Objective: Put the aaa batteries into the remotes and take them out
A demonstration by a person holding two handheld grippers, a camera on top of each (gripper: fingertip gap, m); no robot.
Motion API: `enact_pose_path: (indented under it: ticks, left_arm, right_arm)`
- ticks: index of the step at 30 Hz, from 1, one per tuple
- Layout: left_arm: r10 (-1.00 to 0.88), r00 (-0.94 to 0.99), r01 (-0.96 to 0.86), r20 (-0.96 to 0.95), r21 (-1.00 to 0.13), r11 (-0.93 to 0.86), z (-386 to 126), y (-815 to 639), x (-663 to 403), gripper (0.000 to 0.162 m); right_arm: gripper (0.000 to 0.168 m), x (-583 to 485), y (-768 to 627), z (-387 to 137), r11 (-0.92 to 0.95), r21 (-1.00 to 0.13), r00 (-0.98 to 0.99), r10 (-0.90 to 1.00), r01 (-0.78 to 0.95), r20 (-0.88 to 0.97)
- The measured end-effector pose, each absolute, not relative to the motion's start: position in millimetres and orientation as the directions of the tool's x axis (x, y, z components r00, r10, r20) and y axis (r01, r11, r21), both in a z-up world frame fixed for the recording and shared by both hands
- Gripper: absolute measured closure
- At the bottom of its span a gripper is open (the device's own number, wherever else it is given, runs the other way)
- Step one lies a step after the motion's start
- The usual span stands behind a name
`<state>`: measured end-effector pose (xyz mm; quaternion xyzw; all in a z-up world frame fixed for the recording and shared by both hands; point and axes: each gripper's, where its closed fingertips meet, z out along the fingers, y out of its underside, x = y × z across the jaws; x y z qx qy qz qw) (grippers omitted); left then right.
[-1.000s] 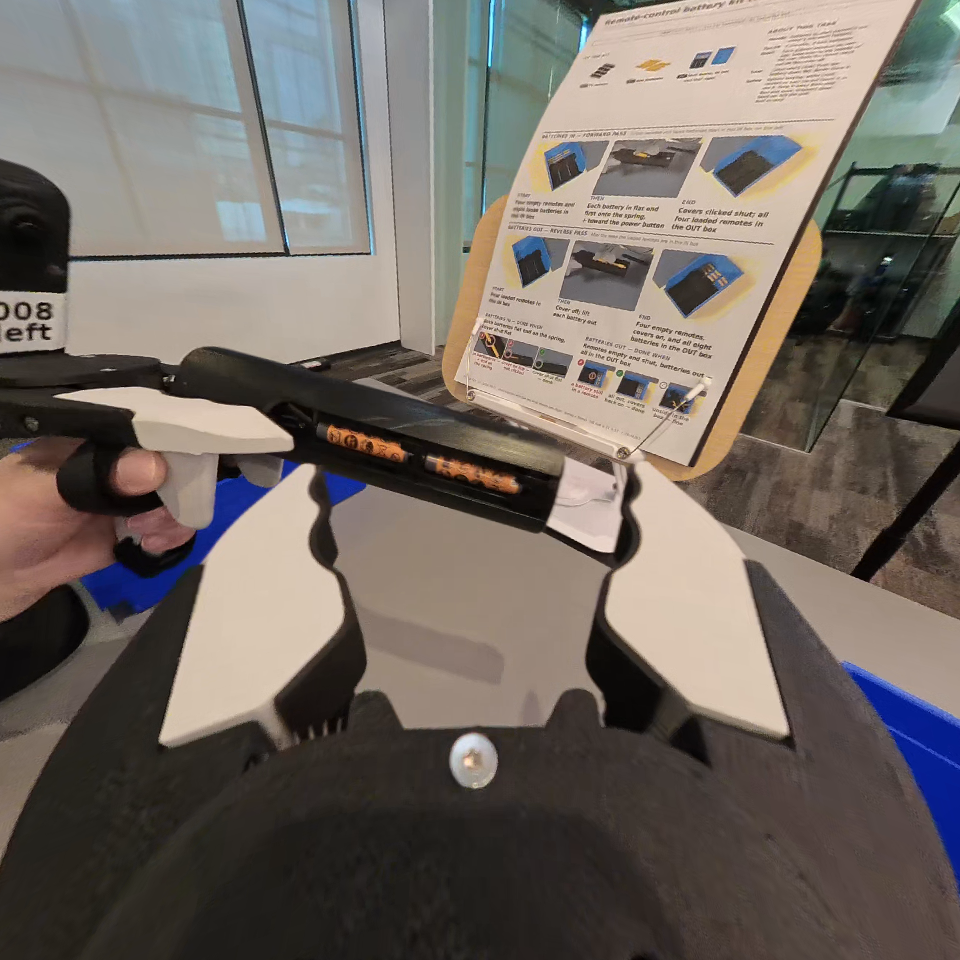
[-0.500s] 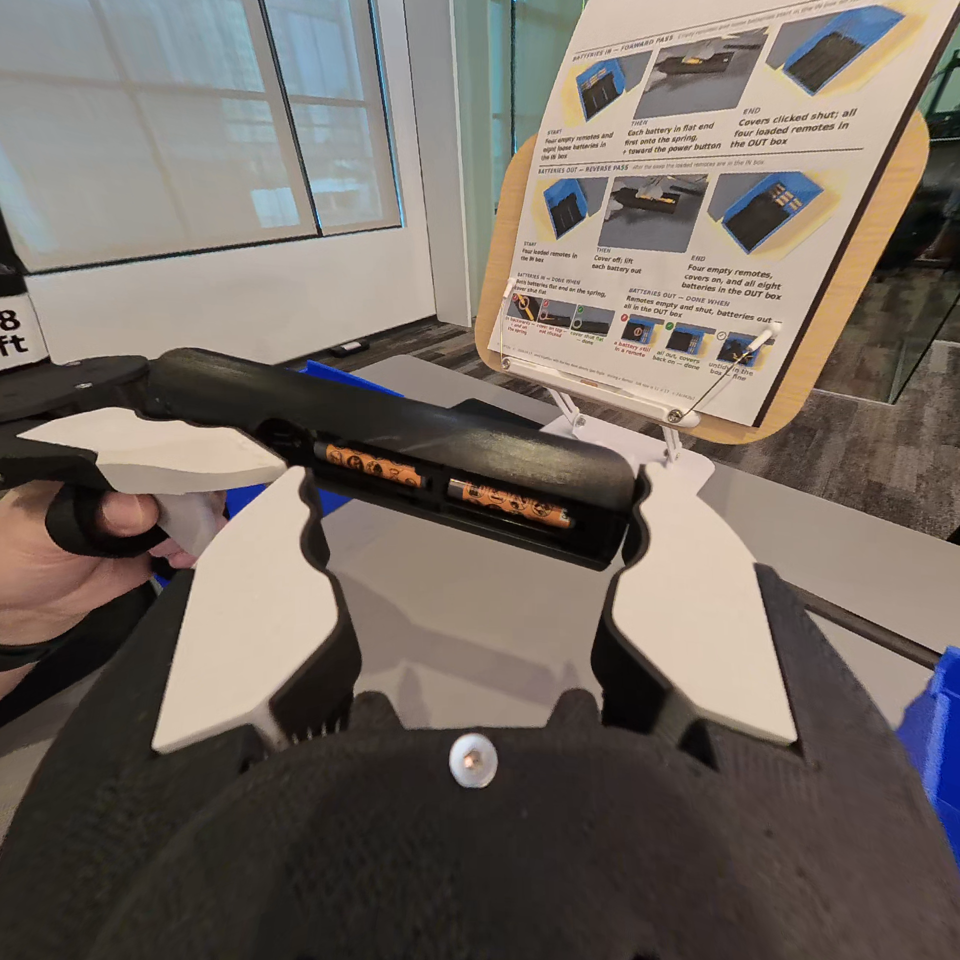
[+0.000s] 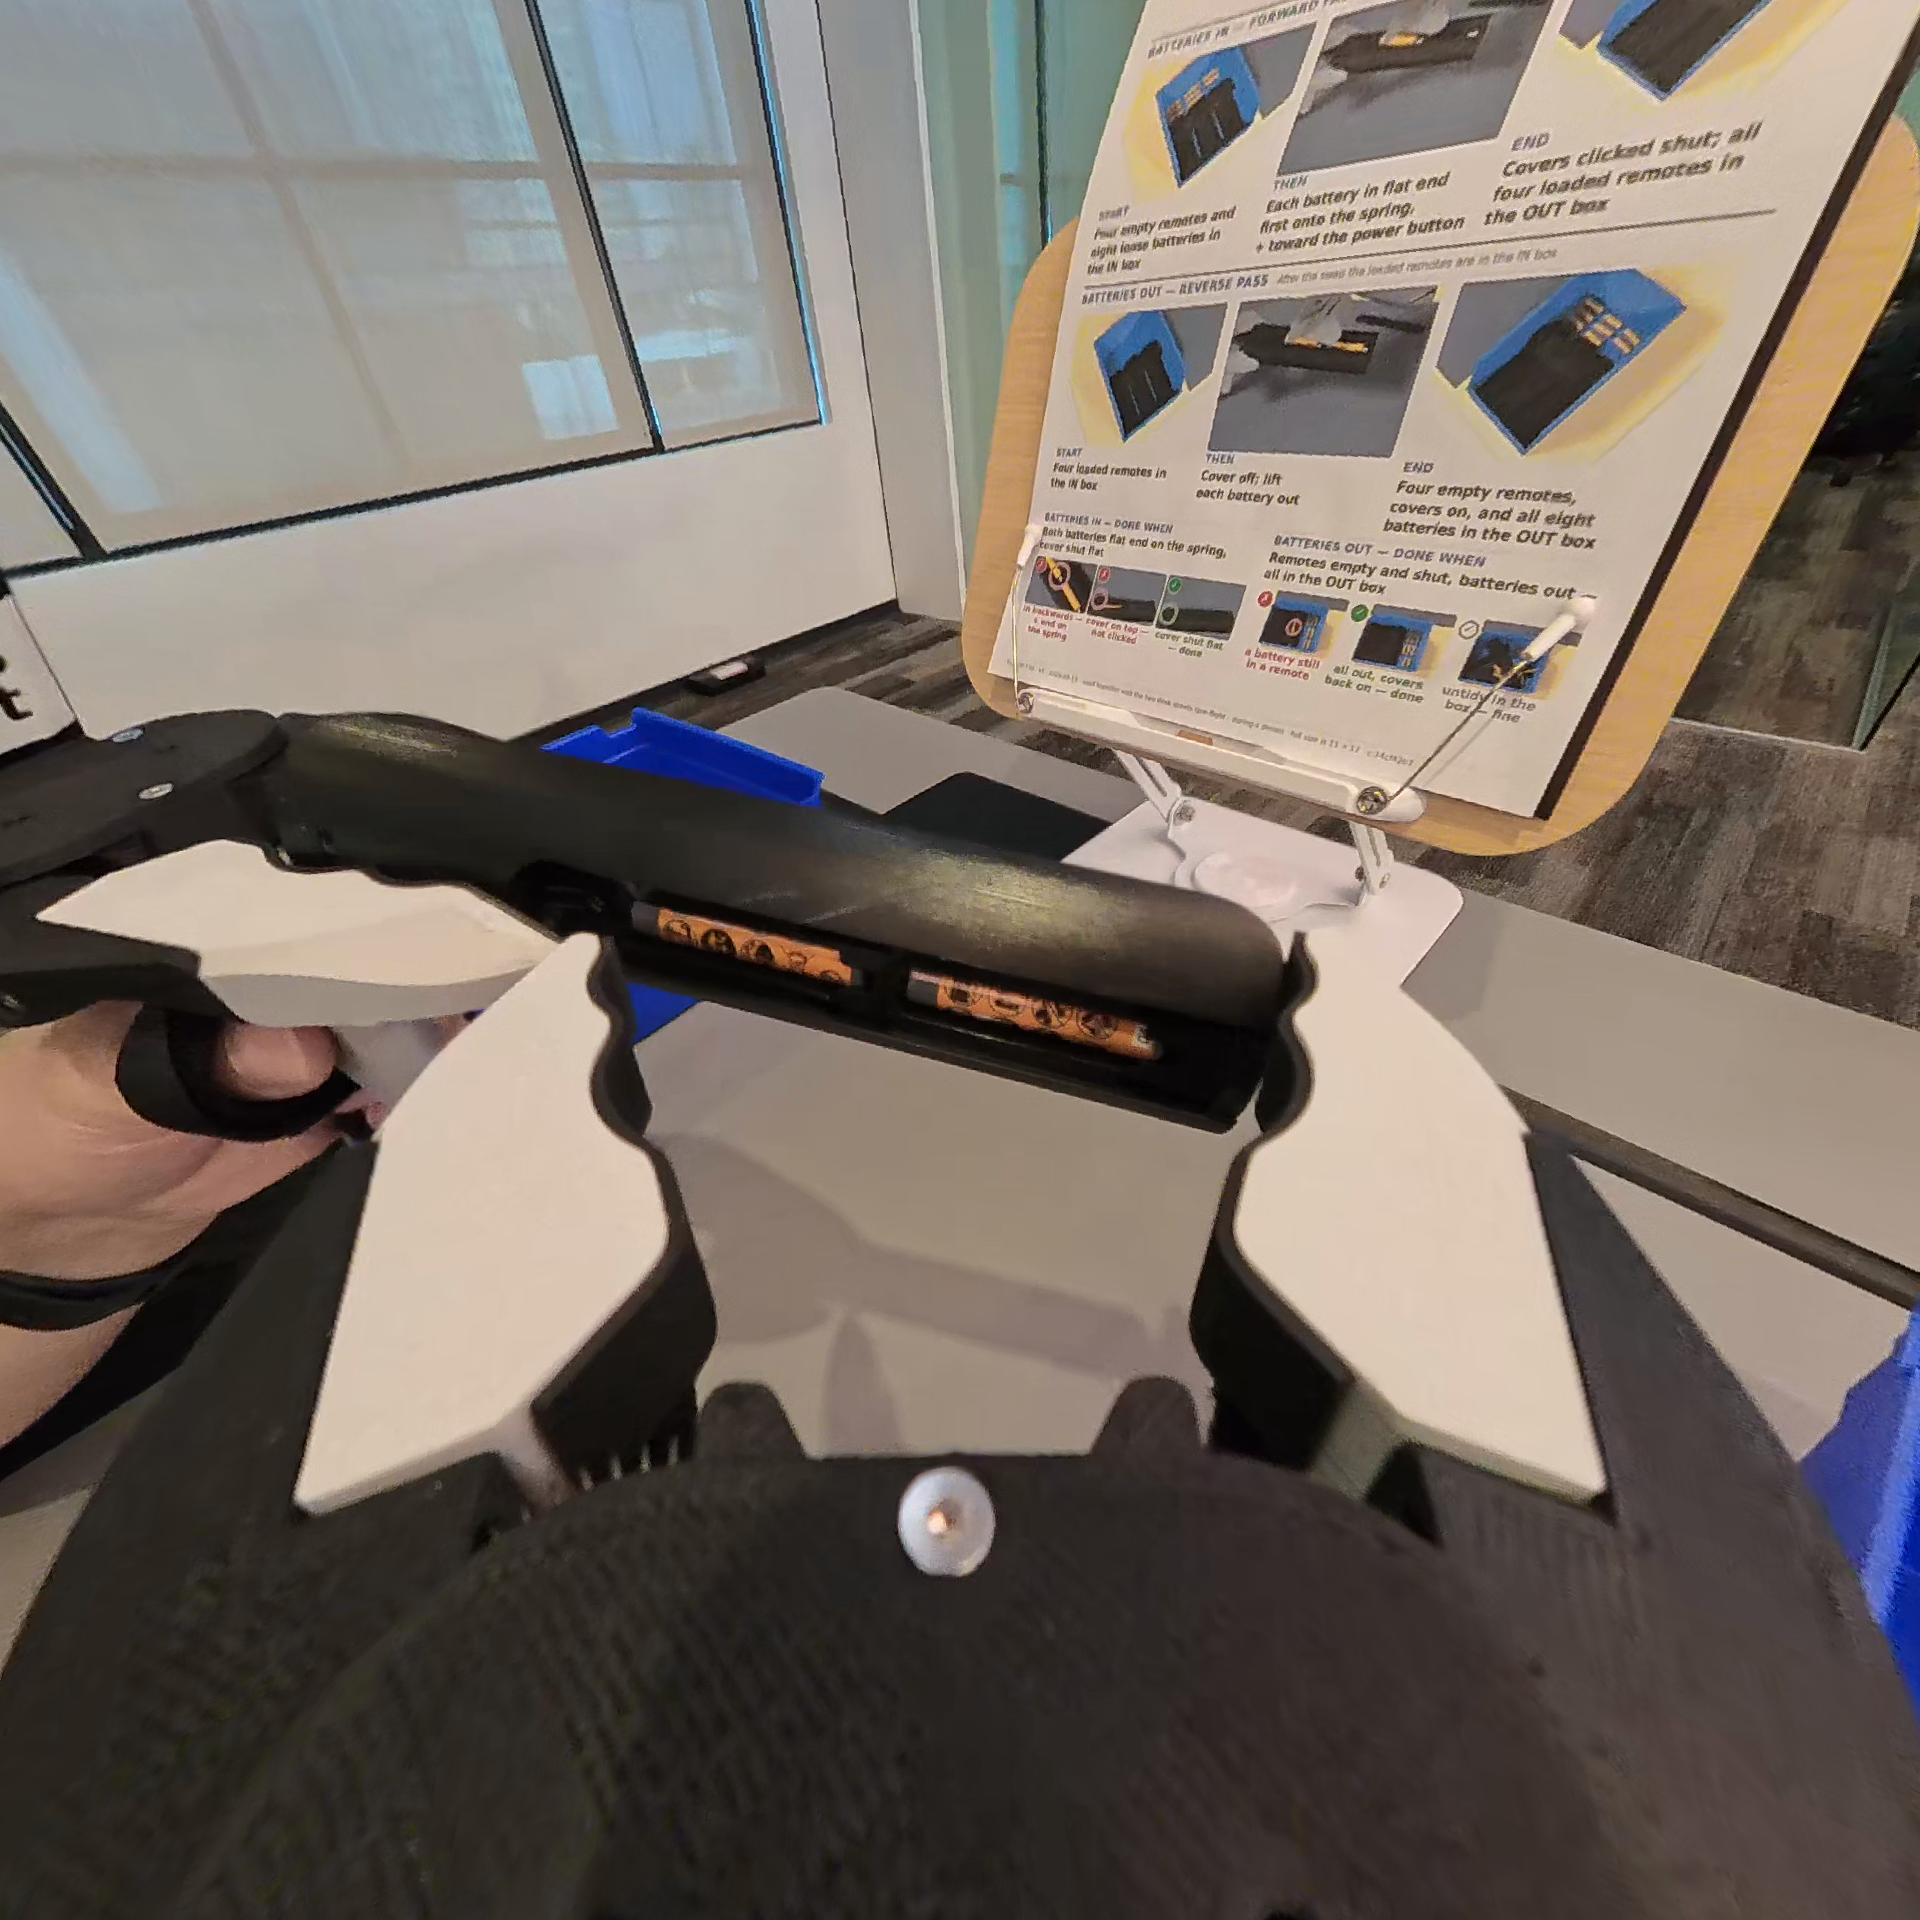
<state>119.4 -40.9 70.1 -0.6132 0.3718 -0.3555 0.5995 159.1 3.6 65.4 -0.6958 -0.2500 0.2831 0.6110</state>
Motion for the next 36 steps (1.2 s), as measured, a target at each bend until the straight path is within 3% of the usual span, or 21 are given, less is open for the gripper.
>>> enact_pose_path:
  ticks: [8,13,18,22,36]
  left_arm:
    - [-0.885,0.462,-0.045,-0.055,-0.998,0.038,104,-28,135,0.137]
    - [-0.913,0.407,-0.034,-0.027,-0.999,0.014,92,-29,139,0.138]
    - [-0.911,0.411,-0.050,-0.024,-0.999,0.004,75,-17,140,0.138]
    - [-0.911,0.413,0.001,0.013,-1.000,-0.014,71,-15,139,0.138]
    - [-0.902,0.428,0.153,-0.058,-0.979,0.135,103,-27,128,0.138]
  right_arm:
    - [0.052,171,21,99,-0.121,-0.992,0.698,0.712,0.024,-0.069]
    - [0.057,166,17,94,-0.124,-0.992,0.630,0.771,0.001,-0.096]
    - [0.058,167,16,91,0.018,-0.995,0.670,0.738,0.100,0.080]
    - [0.059,178,17,102,0.059,-0.994,0.756,0.645,0.095,0.110]
    - [0.070,174,12,97,-0.009,-0.999,0.743,0.669,0.046,0.029]
